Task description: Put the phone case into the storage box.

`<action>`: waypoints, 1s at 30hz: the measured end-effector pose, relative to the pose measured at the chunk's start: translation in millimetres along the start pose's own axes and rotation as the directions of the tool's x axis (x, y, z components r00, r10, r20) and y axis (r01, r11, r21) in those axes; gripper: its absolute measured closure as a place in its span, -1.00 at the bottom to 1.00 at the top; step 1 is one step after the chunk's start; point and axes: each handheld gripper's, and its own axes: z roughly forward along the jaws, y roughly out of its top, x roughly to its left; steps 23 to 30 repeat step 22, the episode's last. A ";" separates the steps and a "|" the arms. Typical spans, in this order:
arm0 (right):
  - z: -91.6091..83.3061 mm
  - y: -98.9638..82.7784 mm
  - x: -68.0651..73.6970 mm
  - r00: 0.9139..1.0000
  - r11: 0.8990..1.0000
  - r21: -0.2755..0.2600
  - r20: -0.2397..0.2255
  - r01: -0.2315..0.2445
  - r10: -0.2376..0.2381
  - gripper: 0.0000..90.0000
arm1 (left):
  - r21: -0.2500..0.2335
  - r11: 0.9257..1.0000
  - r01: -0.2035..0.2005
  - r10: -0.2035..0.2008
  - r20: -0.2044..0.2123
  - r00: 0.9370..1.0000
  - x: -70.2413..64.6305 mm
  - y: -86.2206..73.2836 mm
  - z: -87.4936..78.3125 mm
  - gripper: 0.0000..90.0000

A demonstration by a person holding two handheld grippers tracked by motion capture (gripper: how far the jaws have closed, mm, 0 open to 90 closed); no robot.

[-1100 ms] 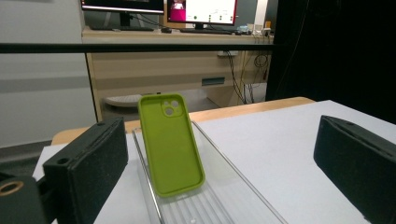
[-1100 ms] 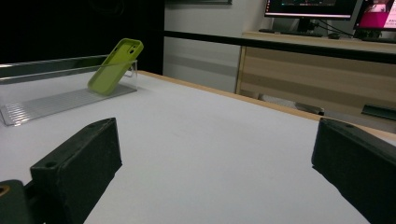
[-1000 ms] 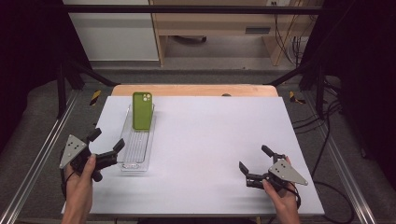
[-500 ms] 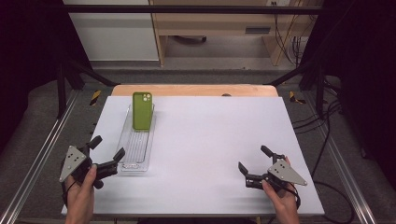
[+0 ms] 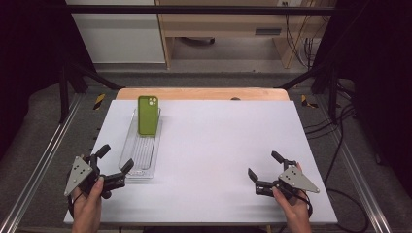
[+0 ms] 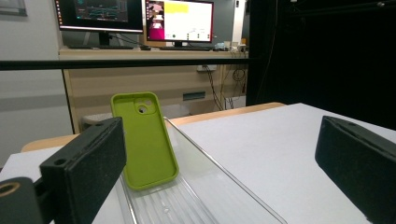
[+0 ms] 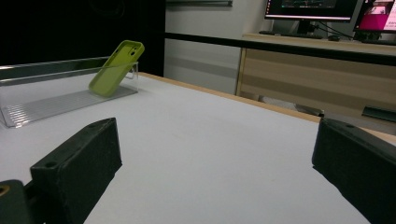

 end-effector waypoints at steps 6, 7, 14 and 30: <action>-0.1 0.1 -0.4 1.000 1.000 -0.004 0.002 -0.001 0.001 -0.97 | -0.023 1.000 0.002 -0.001 0.024 1.000 -3.7 -1.6 0.7 -0.96; 0.0 0.1 -0.4 1.000 1.000 -0.004 0.003 -0.001 0.001 -0.97 | -0.026 1.000 0.001 -0.001 0.028 1.000 -4.2 -1.9 1.5 -0.97; -0.3 0.2 -1.0 1.000 1.000 -0.005 0.010 -0.004 0.004 -0.97 | -0.050 0.999 0.006 -0.004 0.039 0.999 -5.1 -2.8 8.3 -0.97; 1.0 -0.5 -4.2 0.999 1.000 0.010 0.053 -0.010 0.009 -0.95 | -0.040 0.999 -0.010 0.013 0.055 0.998 -8.9 -6.8 13.1 -0.97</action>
